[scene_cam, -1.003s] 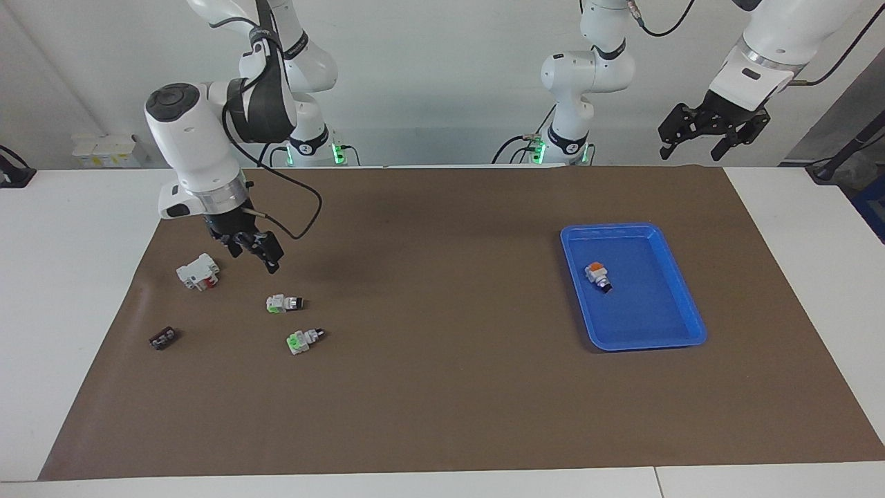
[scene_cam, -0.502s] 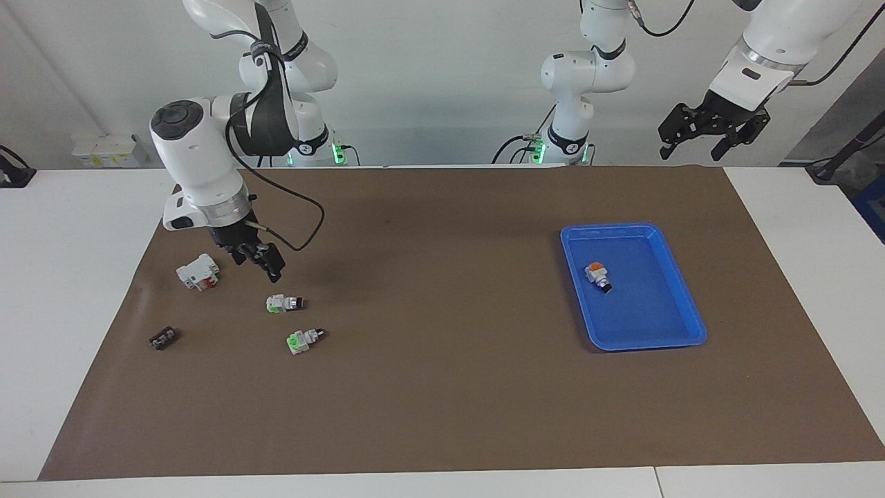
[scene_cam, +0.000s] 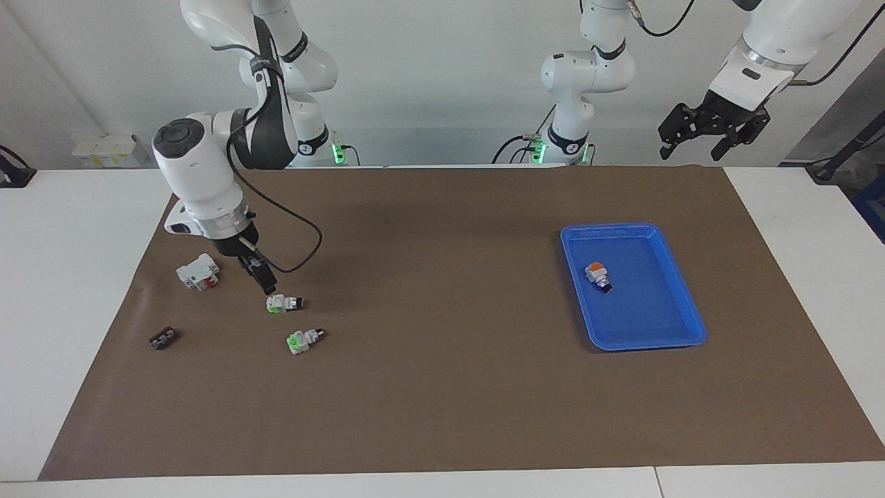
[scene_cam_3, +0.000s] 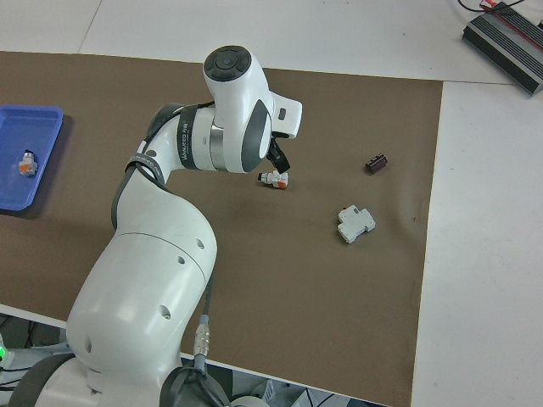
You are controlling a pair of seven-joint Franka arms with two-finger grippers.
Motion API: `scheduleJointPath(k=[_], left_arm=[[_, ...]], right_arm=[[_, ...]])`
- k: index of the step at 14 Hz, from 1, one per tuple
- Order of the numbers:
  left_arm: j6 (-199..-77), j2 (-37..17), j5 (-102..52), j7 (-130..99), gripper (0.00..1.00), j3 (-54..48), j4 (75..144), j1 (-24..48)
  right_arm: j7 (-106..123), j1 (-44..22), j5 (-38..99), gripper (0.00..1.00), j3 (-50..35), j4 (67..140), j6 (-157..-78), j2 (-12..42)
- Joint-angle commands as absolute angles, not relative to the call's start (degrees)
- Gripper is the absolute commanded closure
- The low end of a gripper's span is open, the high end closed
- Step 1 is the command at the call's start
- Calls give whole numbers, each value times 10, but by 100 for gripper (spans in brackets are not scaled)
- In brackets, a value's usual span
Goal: Turn and place switch with both arms
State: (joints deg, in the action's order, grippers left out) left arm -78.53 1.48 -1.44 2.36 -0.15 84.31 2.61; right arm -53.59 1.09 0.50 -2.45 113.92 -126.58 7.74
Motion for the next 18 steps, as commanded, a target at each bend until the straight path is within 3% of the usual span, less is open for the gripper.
scheduleJointPath(k=[1,6,10,15,17,18], left_arm=[[-785,32,-4,19,0,-4,861,23],[-785,32,-4,19,0,-4,861,23],[-785,32,-4,19,0,-4,861,23],[-785,32,-4,20,0,-4,861,23],[-784,32,-4,19,0,-4,861,23],[-785,32,-4,19,0,-4,861,23]], right_arm=[[-627,10,-7,0,-28,1146,-1285,104],[-699,5,-5,0,-29,1211,-1337,112],[-698,10,-2,0,-28,1212,-1387,134],[-695,22,3,0,-28,1214,-1392,148],[-686,23,3,10,-29,1215,-1401,152],[-662,22,3,34,-29,1214,-1395,151]])
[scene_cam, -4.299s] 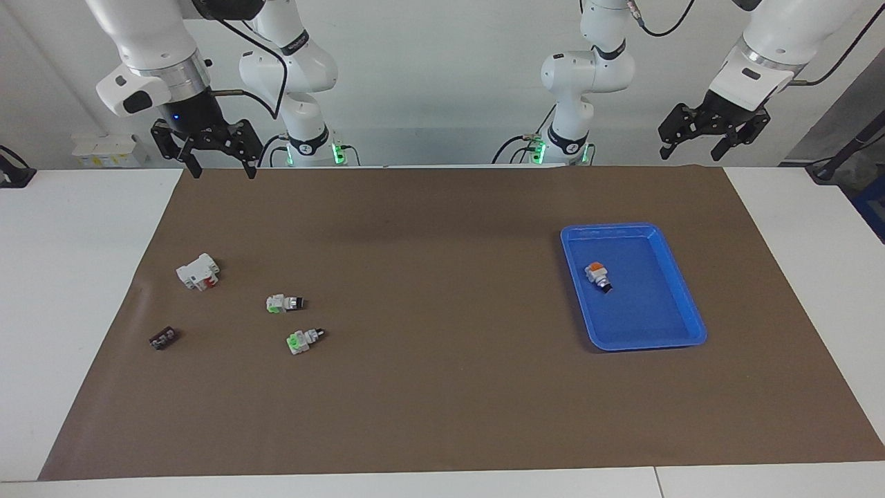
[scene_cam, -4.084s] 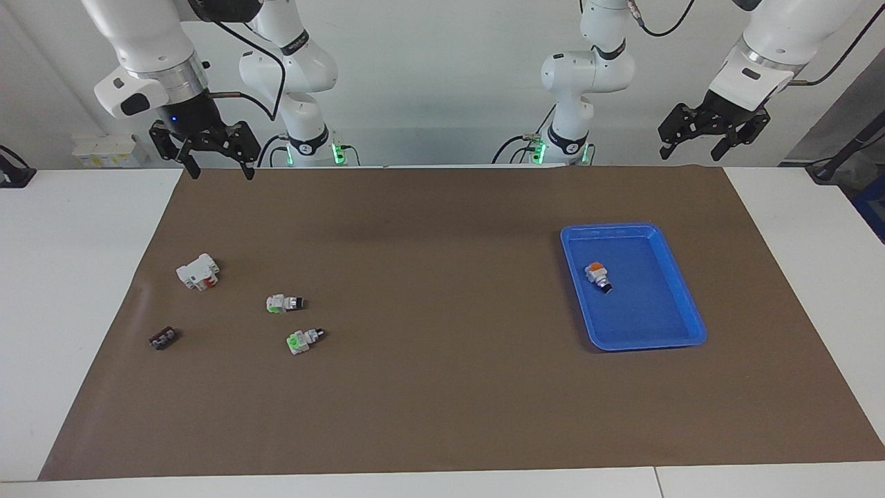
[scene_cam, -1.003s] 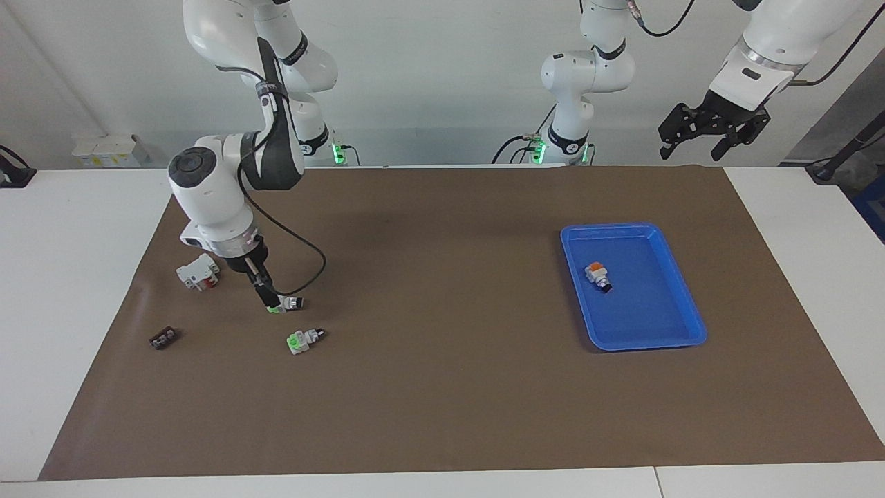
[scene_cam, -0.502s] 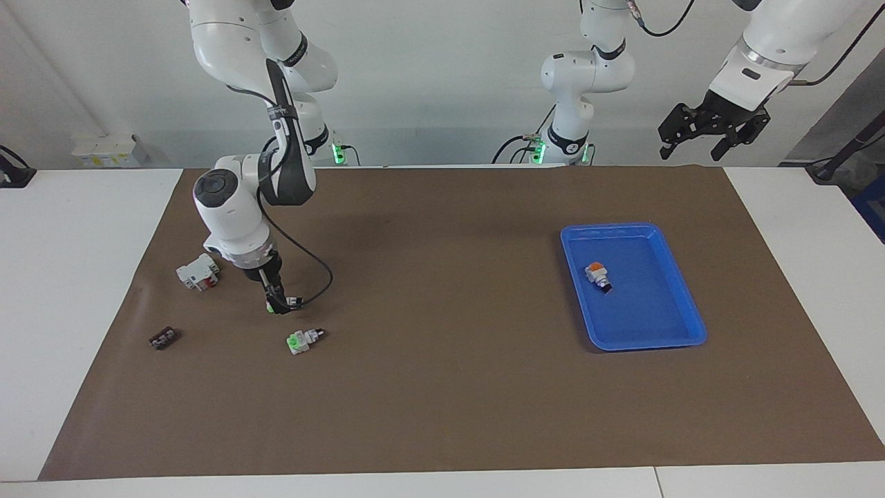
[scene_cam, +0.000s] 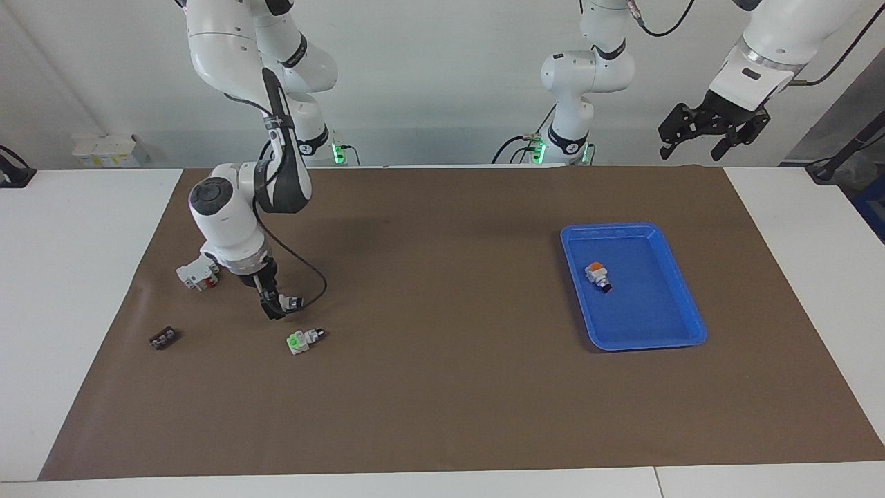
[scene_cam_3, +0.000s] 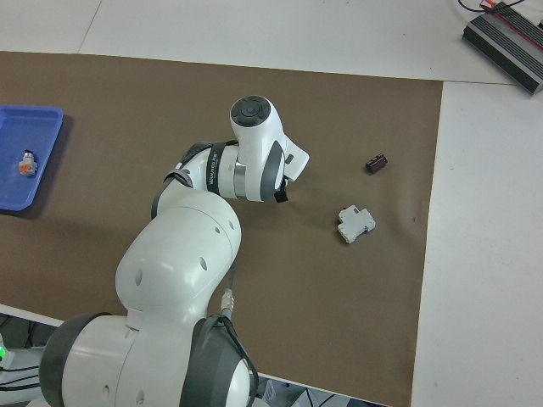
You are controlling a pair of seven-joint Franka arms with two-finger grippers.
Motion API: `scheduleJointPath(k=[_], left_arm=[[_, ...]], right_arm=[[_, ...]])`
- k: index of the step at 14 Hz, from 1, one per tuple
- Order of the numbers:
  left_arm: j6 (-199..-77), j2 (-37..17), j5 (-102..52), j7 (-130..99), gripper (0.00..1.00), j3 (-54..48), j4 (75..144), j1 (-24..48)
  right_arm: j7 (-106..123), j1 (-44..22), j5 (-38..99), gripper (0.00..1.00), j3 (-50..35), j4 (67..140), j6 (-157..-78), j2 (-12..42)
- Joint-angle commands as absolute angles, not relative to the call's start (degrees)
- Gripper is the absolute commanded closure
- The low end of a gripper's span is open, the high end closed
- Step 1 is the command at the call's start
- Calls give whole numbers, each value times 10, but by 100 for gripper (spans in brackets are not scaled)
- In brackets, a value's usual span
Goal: Turn and place switch with both arms
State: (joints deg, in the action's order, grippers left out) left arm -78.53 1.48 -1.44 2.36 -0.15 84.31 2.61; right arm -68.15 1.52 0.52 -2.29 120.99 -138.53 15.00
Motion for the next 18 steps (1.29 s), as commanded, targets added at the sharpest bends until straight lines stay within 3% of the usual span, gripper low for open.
scheduleJointPath(k=[1,2,3,7,10,15,18], left_arm=[[-785,32,-4,19,0,-4,861,23],[-785,32,-4,19,0,-4,861,23],[-785,32,-4,19,0,-4,861,23],[-785,32,-4,19,0,-4,861,23],[-785,32,-4,19,0,-4,861,23],[-785,32,-4,19,0,-4,861,23],[-785,32,-4,19,0,-4,861,23]], right_arm=[[-634,17,3,54,-29,1214,-1387,151],[-617,16,3,85,-29,1211,-1371,150],[-627,12,9,100,-30,1205,-1358,151],[-621,8,14,100,-31,1192,-1321,147],[-662,4,99,100,-54,1130,-1214,131],[-909,4,195,100,-149,1022,-1103,126],[-1019,4,240,100,-212,975,-1078,115]])
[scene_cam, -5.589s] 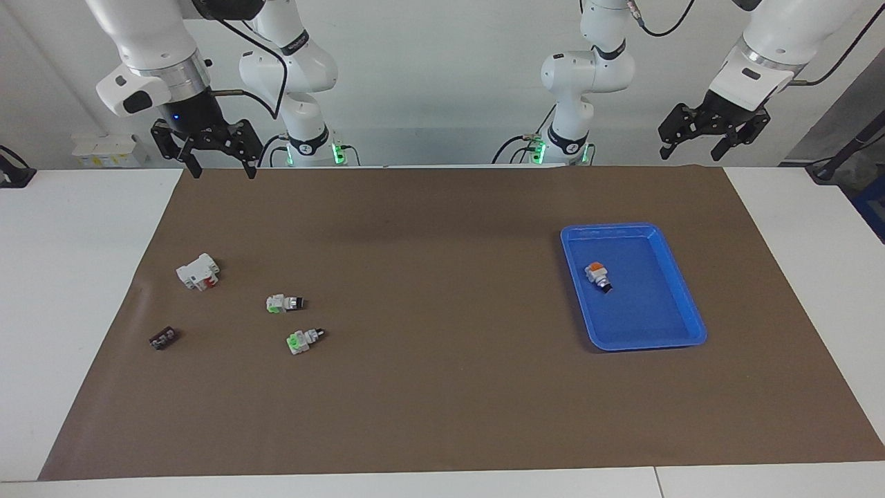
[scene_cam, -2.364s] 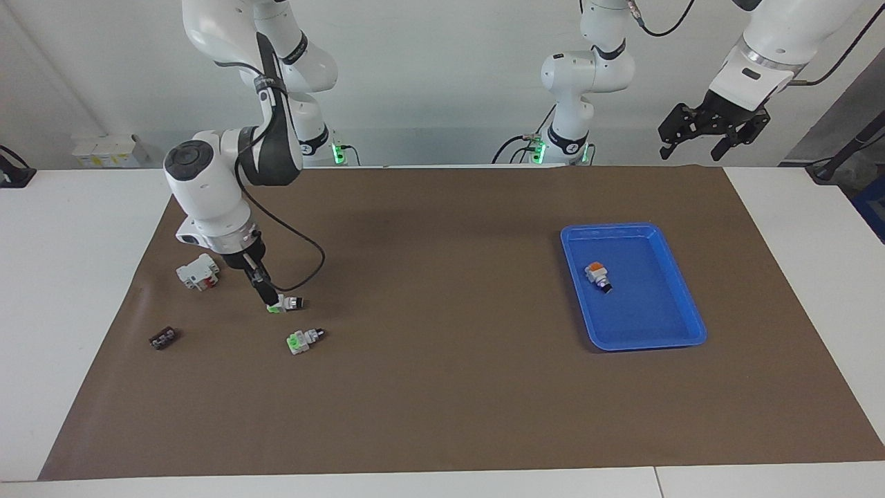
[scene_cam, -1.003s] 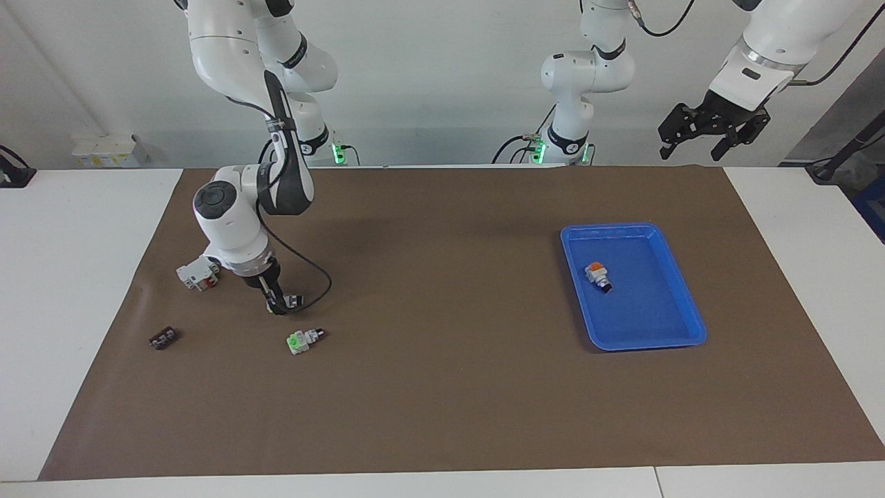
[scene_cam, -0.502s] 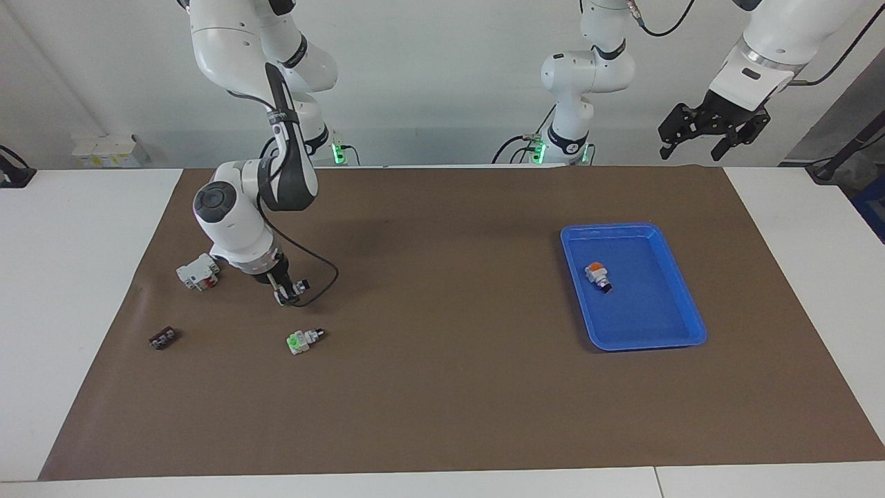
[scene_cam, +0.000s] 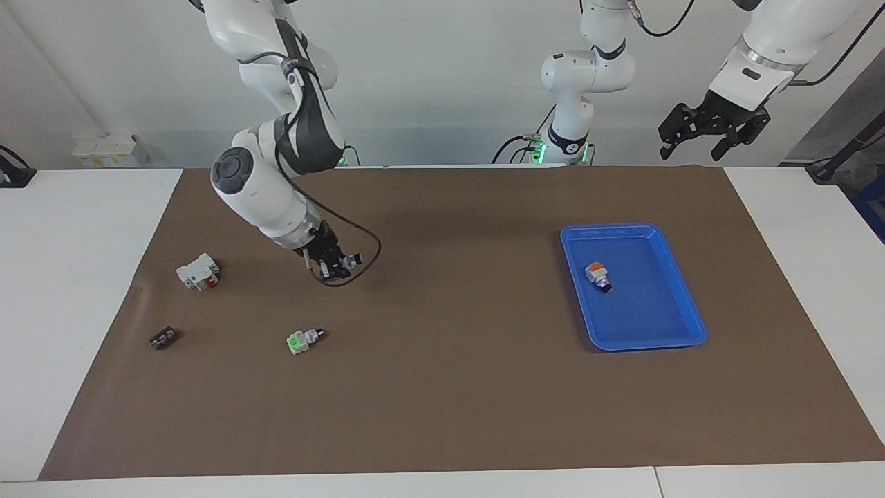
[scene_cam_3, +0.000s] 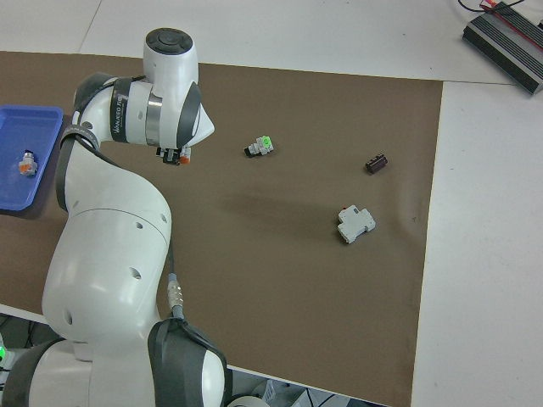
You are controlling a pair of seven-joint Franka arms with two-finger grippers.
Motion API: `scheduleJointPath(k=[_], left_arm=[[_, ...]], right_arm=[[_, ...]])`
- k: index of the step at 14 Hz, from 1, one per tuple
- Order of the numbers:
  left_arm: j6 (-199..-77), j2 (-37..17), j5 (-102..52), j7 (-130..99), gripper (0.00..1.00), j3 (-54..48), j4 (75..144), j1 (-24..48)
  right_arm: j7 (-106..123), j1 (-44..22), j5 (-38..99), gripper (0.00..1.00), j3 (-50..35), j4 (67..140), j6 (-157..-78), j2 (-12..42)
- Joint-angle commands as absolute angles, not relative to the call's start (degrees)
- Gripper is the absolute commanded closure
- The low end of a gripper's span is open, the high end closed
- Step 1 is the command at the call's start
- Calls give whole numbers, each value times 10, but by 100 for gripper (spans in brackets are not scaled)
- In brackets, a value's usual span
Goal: Turn and place switch with both arms
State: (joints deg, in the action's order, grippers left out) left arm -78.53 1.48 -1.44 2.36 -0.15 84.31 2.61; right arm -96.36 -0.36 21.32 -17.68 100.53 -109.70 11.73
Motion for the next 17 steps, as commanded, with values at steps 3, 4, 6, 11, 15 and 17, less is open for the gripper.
scheduleJointPath(k=[3,4,6,11,15,17], left_arm=[[-785,32,-4,20,0,-4,861,23],[-785,32,-4,19,0,-4,861,23],[-785,32,-4,20,0,-4,861,23],[-774,33,-4,18,0,-4,863,23],[-776,34,-4,21,0,-10,862,32],[-777,31,-42,16,0,-12,857,35]], right_arm=[[-1112,5,262,100,-262,953,-1072,84],[-1120,5,265,100,-276,952,-1066,64],[-1140,5,314,100,-287,952,-1065,29],[-1136,4,369,100,-303,946,-1068,20],[-1130,-27,376,100,-313,944,-1187,30],[-1136,-63,369,100,-311,945,-1220,30]])
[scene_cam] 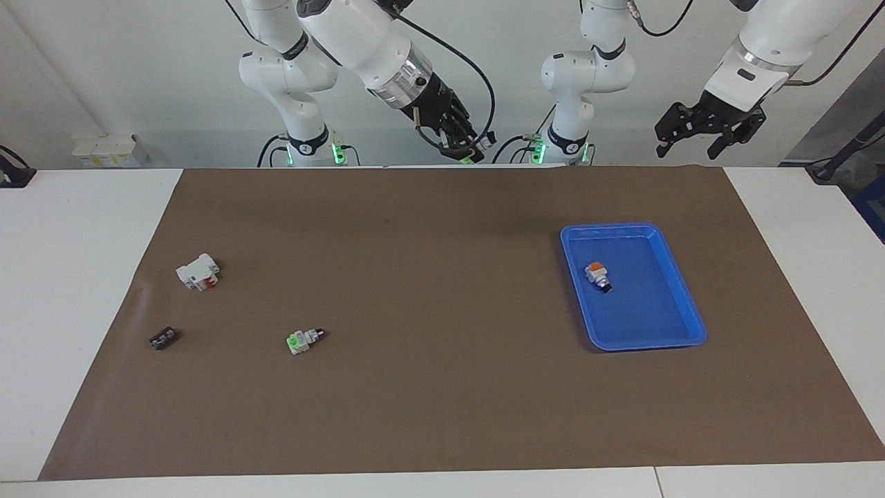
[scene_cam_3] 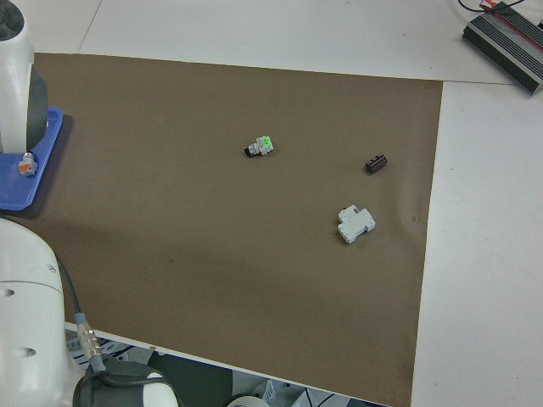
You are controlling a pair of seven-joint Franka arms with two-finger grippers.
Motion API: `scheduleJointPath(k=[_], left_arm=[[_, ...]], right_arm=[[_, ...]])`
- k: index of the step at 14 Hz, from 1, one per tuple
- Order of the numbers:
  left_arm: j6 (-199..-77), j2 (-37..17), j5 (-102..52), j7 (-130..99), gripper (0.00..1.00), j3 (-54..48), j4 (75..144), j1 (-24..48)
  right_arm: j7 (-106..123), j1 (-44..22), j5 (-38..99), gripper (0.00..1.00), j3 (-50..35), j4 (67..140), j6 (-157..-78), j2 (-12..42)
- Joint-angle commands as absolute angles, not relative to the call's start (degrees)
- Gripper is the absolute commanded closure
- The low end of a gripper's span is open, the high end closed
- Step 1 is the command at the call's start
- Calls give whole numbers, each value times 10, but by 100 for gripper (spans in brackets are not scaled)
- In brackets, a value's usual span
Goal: Turn and place switch with both arms
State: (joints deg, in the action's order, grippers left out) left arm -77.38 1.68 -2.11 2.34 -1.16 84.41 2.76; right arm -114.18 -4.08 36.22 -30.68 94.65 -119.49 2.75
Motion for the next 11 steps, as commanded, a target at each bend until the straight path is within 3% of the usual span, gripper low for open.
scheduleJointPath(k=[1,4,5,7,11], left_arm=[[-776,29,-94,10,0,-7,853,40],[-778,29,-144,-16,0,-9,853,40],[-777,30,-169,-15,11,-10,854,40],[-772,32,-246,-16,22,-4,854,35],[-761,40,-305,-20,25,-5,878,40]], right_arm=[[-1136,-64,366,100,-311,944,-1204,29],[-1136,-69,339,100,-311,942,-1173,26],[-1136,-69,336,100,-311,942,-1172,26],[-1135,-69,335,100,-311,942,-1172,26],[-1134,-69,334,100,-312,942,-1171,25]])
